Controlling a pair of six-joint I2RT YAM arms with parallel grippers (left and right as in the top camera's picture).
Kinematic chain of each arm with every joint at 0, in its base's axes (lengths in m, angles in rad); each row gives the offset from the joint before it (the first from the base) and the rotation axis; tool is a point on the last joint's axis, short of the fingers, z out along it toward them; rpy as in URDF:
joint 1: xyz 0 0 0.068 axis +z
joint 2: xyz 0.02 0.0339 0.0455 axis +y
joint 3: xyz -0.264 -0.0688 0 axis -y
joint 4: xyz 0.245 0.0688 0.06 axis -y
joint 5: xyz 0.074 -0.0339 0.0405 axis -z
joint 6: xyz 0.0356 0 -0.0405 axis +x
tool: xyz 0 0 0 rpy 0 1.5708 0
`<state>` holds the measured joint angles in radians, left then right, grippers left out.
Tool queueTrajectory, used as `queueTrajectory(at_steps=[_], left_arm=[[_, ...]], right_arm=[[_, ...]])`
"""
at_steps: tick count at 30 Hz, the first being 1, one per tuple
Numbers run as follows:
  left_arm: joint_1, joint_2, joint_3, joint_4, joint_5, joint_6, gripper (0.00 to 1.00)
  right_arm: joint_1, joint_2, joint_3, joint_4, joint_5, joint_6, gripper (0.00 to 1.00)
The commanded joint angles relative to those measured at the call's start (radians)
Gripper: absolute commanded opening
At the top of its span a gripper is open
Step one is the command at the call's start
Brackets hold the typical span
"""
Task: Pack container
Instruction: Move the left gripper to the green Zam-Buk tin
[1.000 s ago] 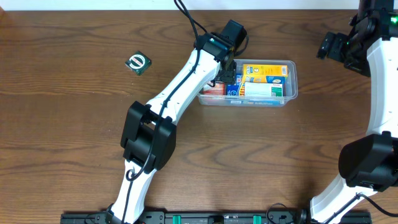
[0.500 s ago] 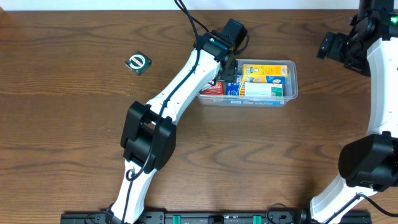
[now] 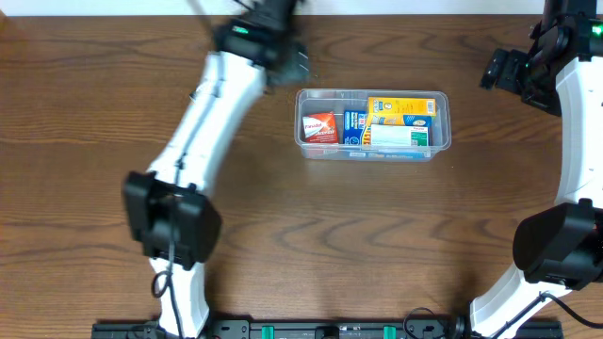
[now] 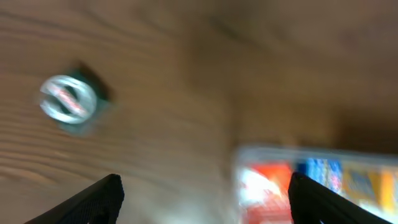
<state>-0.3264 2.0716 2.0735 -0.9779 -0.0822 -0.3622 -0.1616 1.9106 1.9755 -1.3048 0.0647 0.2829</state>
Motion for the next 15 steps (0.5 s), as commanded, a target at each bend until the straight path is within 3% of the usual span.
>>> queueTrajectory(at_steps=[1,5,7,15], left_arm=[[0.130,0.017,0.005,0.027,-0.013,0.010,0.89],[0.256,0.042,0.005,0.104,-0.013,0.050,0.99],[0.309,0.058,0.005,0.145,-0.012,0.104,0.98],[0.364,0.146,0.005,0.195,0.035,0.505,0.98]], right_arm=[[-0.002,-0.026,0.006,-0.001,0.010,0.016,0.99],[-0.002,-0.026,0.006,0.000,0.010,0.016,0.99],[-0.002,-0.026,0.006,0.000,0.010,0.016,0.99],[-0.002,-0.026,0.006,0.000,0.010,0.016,0.99]])
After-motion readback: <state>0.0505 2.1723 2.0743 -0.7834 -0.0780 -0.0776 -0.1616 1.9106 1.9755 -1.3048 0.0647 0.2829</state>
